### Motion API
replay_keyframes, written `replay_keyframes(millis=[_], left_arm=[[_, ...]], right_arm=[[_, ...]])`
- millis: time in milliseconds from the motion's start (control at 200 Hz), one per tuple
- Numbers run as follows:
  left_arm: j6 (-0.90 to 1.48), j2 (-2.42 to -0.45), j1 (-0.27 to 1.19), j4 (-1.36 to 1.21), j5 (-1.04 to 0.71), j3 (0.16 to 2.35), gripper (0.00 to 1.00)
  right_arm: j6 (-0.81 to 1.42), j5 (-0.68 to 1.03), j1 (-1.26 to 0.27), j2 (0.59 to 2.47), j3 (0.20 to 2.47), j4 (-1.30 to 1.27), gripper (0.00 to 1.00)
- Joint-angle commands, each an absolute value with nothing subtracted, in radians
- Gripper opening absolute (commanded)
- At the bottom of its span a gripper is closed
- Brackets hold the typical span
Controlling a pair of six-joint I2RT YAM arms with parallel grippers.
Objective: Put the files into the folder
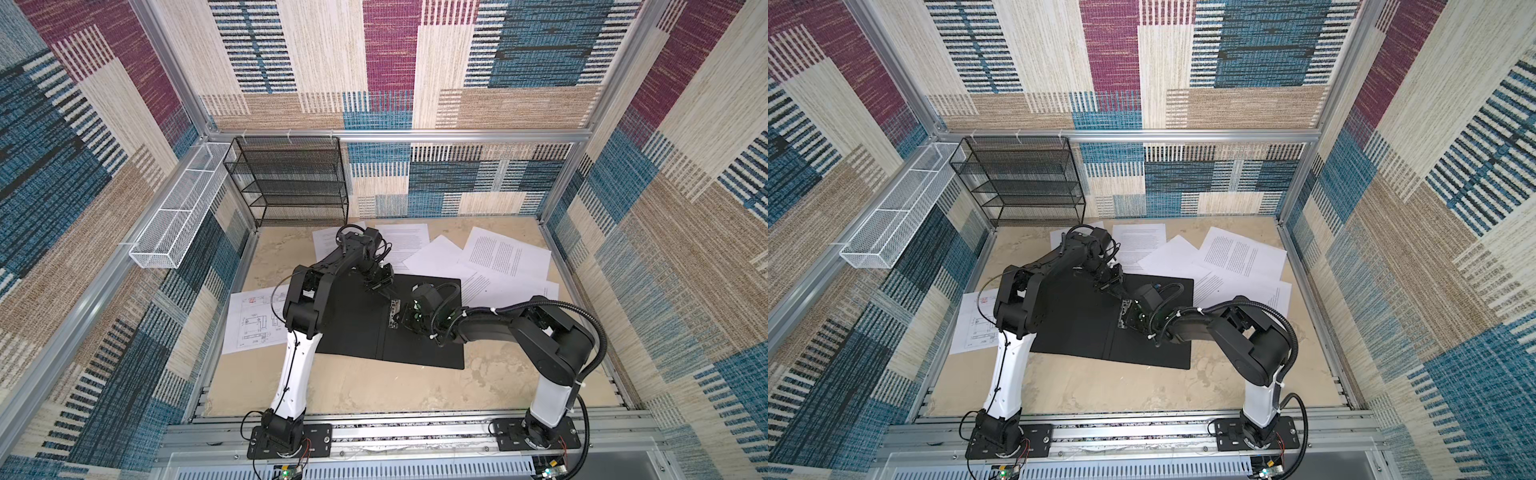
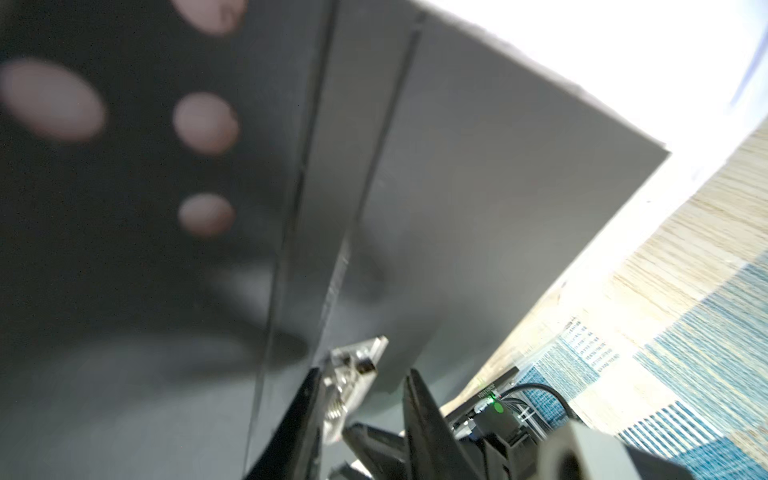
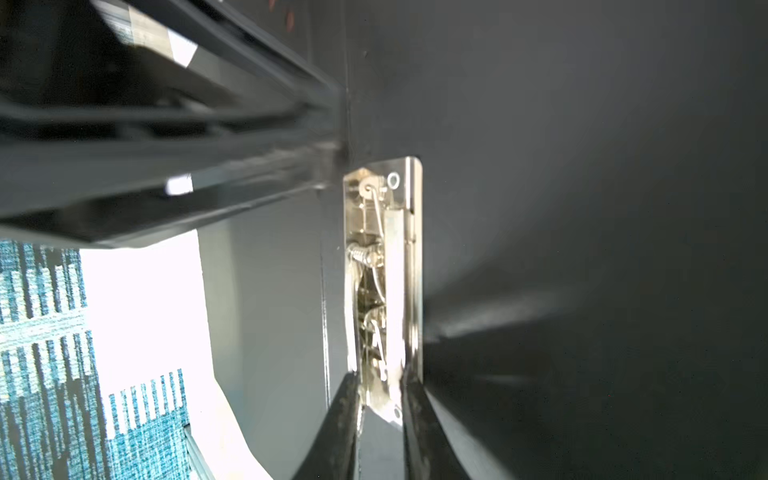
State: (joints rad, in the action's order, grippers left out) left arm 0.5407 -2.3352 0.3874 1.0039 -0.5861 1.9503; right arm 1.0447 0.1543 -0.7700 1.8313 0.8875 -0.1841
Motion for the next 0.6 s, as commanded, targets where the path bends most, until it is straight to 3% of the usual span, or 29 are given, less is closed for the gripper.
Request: replay_keyframes(millis=[0,160,290,596], left_arm=[[0.561,-2.314,0.381,0.989,-0.617,1.939,0.35],[0.551,-2.295,0.379,0.995,-0.528,1.891,0.29],[0.552,-2.324,0.38,1.004,-0.528,1.895,0.19],[0.569,-2.347,0.38,1.0,-0.488,1.852,0.12]], right_arm=[[1.011,0.191,-0.771,1.839,0.899,-0.187,0.23],[0.985,0.229,-0.776,1.844,0.894,-0.213,0.25],[0.968,0.246,-0.784,1.863,0.918,-0.202,0.25],[0.95,0.196,-0.799,1.829,0.916,-0.183,0.27]])
